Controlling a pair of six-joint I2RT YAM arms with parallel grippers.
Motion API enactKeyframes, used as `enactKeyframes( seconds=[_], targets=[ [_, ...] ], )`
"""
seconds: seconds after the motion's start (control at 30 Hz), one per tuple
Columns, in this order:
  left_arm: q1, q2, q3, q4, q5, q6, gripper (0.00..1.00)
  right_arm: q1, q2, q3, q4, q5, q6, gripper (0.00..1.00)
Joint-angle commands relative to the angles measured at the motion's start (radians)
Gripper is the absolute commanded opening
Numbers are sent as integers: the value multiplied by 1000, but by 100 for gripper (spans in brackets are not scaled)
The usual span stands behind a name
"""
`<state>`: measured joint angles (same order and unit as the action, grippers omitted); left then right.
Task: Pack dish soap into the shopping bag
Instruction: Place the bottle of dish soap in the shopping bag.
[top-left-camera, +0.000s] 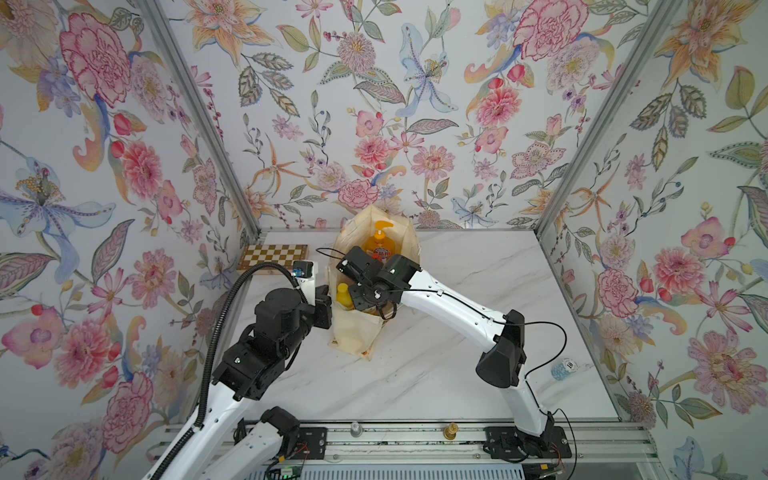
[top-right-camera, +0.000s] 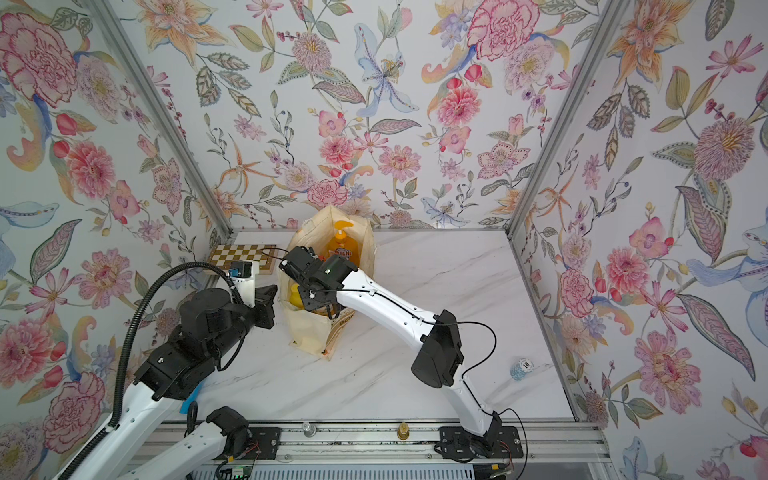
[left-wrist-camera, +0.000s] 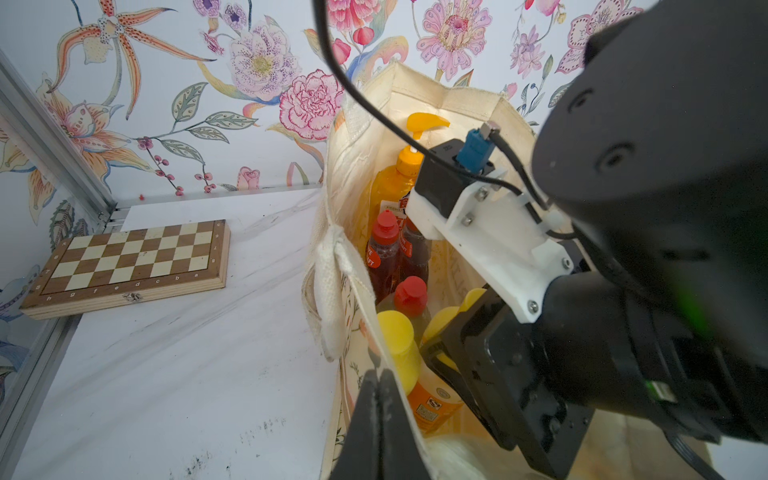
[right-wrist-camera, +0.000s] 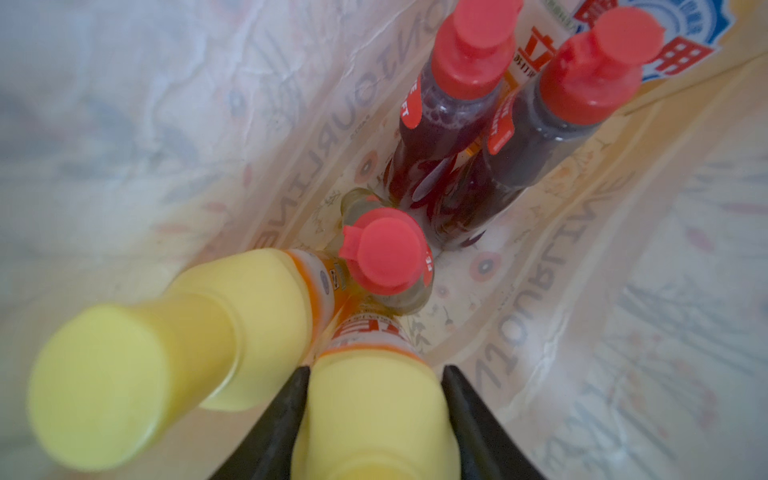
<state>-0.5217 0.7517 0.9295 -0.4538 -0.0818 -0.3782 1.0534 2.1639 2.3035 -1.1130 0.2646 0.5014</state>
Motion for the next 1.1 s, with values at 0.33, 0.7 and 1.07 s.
enactKeyframes(
  seconds=[0.33,0.7,1.07],
  targets=[
    [14,-12,-21,10,16,18,0,8,-78,86,10,10,-18,59],
    [15,-17,-27,19,19,23,3,1,-124,138,10,22,-28,65],
    [19,-19,82,33,-69,93,40,-57,-343,56,10,153,-40,79]
  ],
)
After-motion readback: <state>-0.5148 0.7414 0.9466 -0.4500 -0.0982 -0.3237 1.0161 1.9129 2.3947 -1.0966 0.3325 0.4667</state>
